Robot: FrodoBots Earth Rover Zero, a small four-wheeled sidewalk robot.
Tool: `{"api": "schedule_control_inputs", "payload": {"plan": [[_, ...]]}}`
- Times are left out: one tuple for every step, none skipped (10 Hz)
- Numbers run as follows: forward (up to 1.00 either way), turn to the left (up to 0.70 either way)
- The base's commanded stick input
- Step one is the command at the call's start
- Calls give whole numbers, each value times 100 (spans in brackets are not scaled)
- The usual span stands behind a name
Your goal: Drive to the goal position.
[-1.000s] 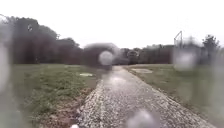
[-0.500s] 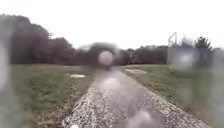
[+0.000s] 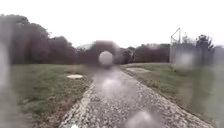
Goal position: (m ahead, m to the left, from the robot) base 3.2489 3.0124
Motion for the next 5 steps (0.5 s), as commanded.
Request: {"api": "schedule_control_inputs", "payload": {"plan": [[70,0],[70,0],[70,0],[70,0],[70,0]]}}
